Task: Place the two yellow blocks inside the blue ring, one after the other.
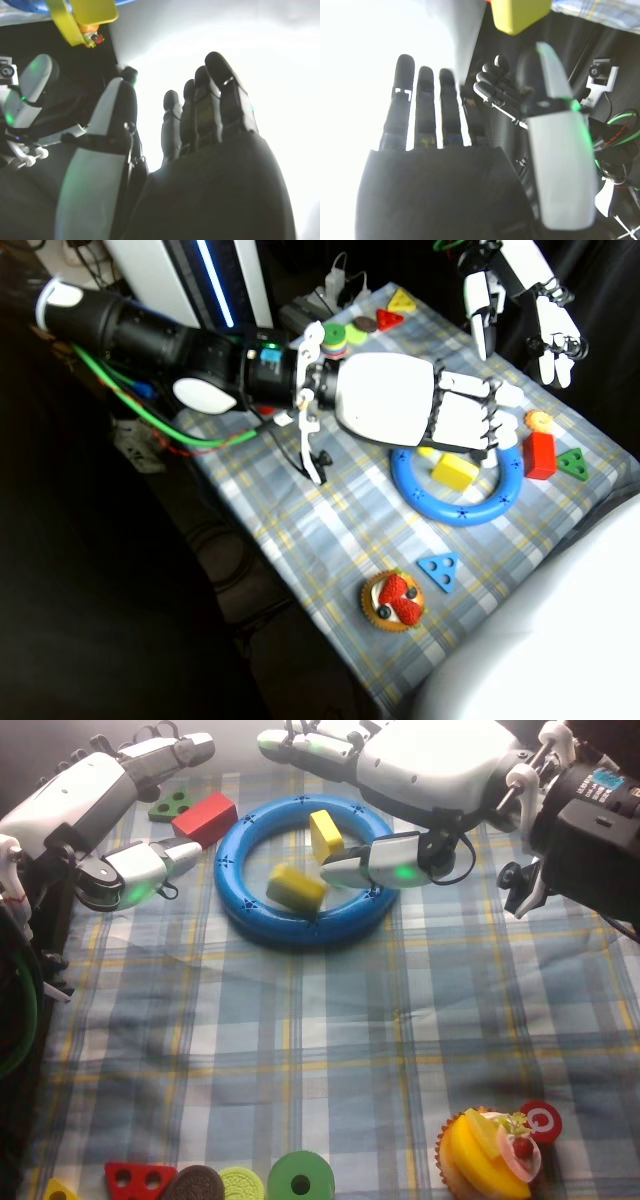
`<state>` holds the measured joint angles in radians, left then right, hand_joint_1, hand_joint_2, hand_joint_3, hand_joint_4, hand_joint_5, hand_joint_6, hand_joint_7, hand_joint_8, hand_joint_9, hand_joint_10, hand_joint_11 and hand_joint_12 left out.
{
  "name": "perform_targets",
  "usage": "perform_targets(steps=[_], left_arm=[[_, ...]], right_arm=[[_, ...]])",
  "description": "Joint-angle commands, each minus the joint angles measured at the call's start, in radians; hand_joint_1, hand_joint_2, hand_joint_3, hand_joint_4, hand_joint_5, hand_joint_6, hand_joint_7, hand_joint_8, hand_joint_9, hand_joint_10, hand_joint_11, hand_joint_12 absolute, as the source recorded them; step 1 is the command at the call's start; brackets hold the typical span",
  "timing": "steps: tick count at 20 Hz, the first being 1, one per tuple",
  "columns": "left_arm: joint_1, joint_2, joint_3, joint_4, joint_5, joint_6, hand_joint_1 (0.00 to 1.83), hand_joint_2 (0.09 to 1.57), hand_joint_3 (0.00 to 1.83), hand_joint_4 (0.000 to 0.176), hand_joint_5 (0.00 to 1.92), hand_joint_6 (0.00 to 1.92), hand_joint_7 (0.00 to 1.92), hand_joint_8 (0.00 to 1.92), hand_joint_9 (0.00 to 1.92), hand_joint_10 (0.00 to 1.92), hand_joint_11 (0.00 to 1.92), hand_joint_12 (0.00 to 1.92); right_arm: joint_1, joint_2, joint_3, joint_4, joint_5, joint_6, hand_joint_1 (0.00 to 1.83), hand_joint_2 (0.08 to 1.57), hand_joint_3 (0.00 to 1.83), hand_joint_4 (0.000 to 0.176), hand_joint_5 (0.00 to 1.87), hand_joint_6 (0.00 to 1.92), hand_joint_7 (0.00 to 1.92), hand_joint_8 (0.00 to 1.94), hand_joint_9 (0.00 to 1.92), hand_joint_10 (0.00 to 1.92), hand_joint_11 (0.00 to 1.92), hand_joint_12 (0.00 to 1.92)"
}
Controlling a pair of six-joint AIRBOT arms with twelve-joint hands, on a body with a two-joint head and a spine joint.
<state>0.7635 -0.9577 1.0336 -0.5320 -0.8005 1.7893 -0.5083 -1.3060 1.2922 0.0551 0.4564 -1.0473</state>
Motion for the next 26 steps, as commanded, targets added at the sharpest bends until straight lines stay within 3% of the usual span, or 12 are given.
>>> perform_targets(steps=[1,5,7,8,10,15,17,19,20,23,24,26], left_arm=[[-0.008,0.000,0.002,0.025,-0.116,-0.006,1.12,1.33,0.00,0.014,0.30,0.00,0.23,0.00,0.23,0.02,0.00,1.02],[-0.001,0.003,-0.003,0.021,-0.120,-0.006,1.03,1.35,0.01,0.026,0.28,0.00,0.22,0.00,0.23,0.01,0.00,1.09],[0.005,0.008,-0.008,0.016,-0.125,-0.006,1.01,1.34,0.00,0.019,0.28,0.00,0.23,0.00,0.24,0.02,0.00,1.12],[0.009,0.012,-0.012,0.014,-0.129,-0.006,0.98,1.35,0.00,0.026,0.28,0.00,0.23,0.00,0.24,0.02,0.00,1.13],[0.017,0.017,-0.017,0.009,-0.135,-0.006,0.88,1.38,0.01,0.041,0.25,0.00,0.19,0.00,0.20,0.00,0.00,1.10],[0.027,0.025,-0.031,0.007,-0.149,-0.012,0.83,1.41,0.00,0.069,0.17,0.01,0.16,0.01,0.11,0.01,0.00,0.25],[0.039,0.035,-0.038,0.030,-0.169,-0.074,0.74,1.40,0.00,0.055,0.15,0.00,0.15,0.00,0.09,0.01,0.01,0.01],[0.052,0.046,-0.044,0.052,-0.196,-0.129,0.61,1.40,0.00,0.090,0.08,0.01,0.12,0.00,0.10,0.01,0.00,0.29],[0.078,0.065,-0.052,0.091,-0.247,-0.236,0.59,1.43,0.00,0.058,0.04,0.01,0.05,0.00,0.07,0.01,0.00,0.50],[0.114,0.089,-0.052,0.135,-0.319,-0.381,0.41,1.39,0.00,0.144,0.00,0.00,0.00,0.00,0.00,0.00,0.00,0.42],[0.129,0.096,-0.052,0.147,-0.346,-0.430,0.41,1.41,0.00,0.120,0.00,0.00,0.00,0.00,0.00,0.00,0.00,0.26],[0.161,0.105,-0.051,0.169,-0.407,-0.527,0.41,1.41,0.00,0.112,0.00,0.00,0.00,0.00,0.00,0.00,0.00,0.73]], right_arm=[[0.014,-0.001,-0.005,-0.003,0.116,0.005,0.60,1.17,0.00,0.055,0.00,0.00,0.00,0.00,0.00,0.00,0.00,0.30],[0.014,0.052,-0.064,-0.020,0.133,0.014,0.65,1.18,0.00,0.106,0.00,0.00,0.00,0.00,0.00,0.00,0.00,0.04],[0.014,0.108,-0.109,-0.022,0.166,0.014,0.65,1.20,0.00,0.084,0.00,0.00,0.00,0.00,0.06,0.07,0.00,1.03],[0.013,0.147,-0.135,-0.023,0.187,0.014,0.62,1.21,0.00,0.041,0.00,0.00,0.00,0.00,0.07,0.12,0.00,1.29],[-0.005,0.200,-0.171,-0.016,0.229,0.014,0.52,1.23,0.00,0.061,0.00,0.00,0.00,0.00,0.01,0.25,0.00,1.49],[-0.090,0.337,-0.258,0.032,0.347,0.014,0.40,1.27,0.00,0.072,0.00,0.00,0.00,0.00,0.00,0.00,0.00,1.00],[-0.157,0.390,-0.301,0.081,0.433,0.011,0.39,1.27,0.00,0.083,0.00,0.00,0.00,0.00,0.00,0.00,0.00,0.44],[-0.212,0.431,-0.338,0.126,0.509,-0.006,0.38,1.26,0.00,0.064,0.00,0.00,0.00,0.00,0.00,0.00,0.00,0.02],[-0.277,0.474,-0.381,0.173,0.603,-0.023,0.41,1.26,0.00,0.073,0.00,0.00,0.00,0.00,0.00,0.00,0.00,0.00],[-0.347,0.503,-0.411,0.220,0.692,-0.024,0.35,1.24,0.00,0.084,0.00,0.00,0.00,0.00,0.00,0.00,0.00,0.00],[-0.375,0.510,-0.420,0.242,0.734,-0.024,0.35,1.25,0.00,0.056,0.00,0.00,0.00,0.00,0.00,0.00,0.00,0.00],[-0.435,0.527,-0.442,0.292,0.834,-0.024,0.41,1.26,0.00,0.105,0.00,0.00,0.00,0.00,0.00,0.00,0.00,0.00]])
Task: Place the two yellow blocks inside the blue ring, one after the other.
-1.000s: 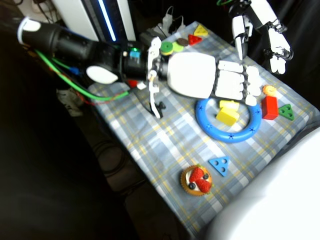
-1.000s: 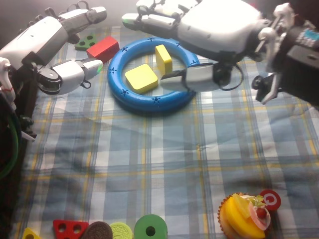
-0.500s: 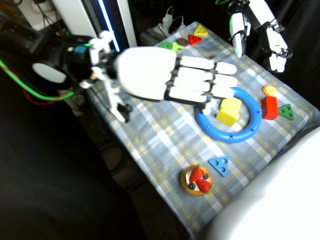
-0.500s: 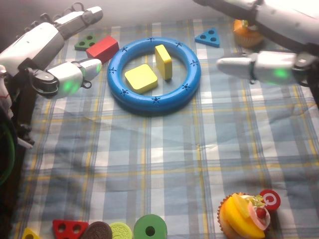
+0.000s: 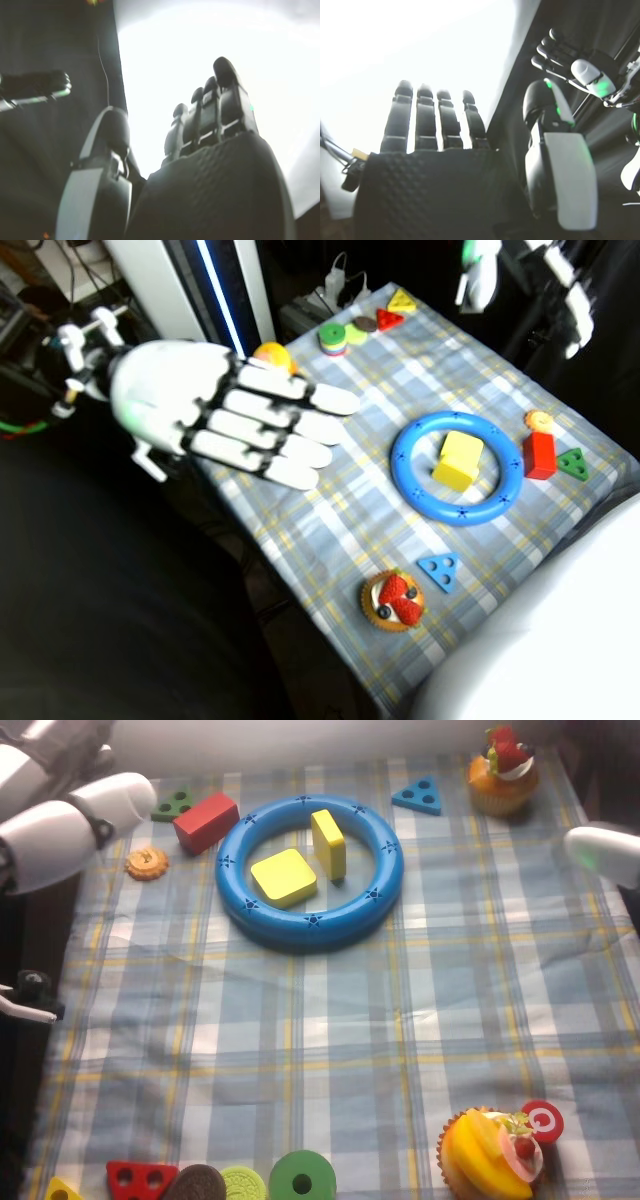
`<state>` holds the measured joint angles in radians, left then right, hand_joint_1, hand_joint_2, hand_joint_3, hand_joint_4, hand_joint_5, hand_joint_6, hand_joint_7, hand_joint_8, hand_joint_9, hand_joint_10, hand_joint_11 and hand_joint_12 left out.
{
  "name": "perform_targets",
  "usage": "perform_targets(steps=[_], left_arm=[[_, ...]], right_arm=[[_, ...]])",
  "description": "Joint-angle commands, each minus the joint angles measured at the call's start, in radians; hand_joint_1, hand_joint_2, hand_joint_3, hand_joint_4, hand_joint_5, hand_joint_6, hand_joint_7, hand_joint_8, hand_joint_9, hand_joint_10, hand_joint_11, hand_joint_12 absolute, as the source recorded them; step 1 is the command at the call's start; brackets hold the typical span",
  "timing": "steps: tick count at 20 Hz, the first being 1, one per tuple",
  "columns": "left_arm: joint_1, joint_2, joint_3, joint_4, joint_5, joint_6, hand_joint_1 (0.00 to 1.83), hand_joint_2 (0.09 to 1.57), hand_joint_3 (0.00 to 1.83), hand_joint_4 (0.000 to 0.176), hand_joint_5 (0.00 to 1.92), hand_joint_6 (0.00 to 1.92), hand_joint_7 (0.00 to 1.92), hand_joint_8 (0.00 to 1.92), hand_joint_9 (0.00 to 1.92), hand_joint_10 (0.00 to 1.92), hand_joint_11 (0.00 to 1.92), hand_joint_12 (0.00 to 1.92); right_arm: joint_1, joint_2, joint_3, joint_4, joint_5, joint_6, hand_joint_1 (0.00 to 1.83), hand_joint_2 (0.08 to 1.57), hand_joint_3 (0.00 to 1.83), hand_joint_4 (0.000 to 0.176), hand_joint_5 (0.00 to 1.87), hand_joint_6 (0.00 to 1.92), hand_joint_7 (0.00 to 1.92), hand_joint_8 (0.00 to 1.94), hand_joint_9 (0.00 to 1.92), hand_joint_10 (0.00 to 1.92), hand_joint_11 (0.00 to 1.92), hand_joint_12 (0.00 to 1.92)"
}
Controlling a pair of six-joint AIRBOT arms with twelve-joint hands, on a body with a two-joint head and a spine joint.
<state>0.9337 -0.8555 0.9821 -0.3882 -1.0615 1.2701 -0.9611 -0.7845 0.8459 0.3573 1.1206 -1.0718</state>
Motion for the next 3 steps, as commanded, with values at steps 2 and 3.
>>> perform_targets(steps=[2,3], left_arm=[[0.013,0.010,0.002,0.046,-0.206,-0.078,0.36,1.42,0.00,0.090,0.00,0.00,0.00,0.00,0.03,0.01,0.00,0.91],[0.017,0.012,0.001,0.052,-0.226,-0.094,0.33,1.43,0.00,0.091,0.00,0.00,0.00,0.00,0.05,0.02,0.00,0.96]], right_arm=[[-0.046,0.036,-0.026,0.032,0.281,0.002,0.44,1.24,0.00,0.112,0.00,0.00,0.00,0.00,0.00,0.00,0.00,0.00],[-0.069,0.048,-0.037,0.046,0.324,0.002,0.43,1.23,0.00,0.115,0.00,0.00,0.00,0.00,0.00,0.00,0.00,0.00]])
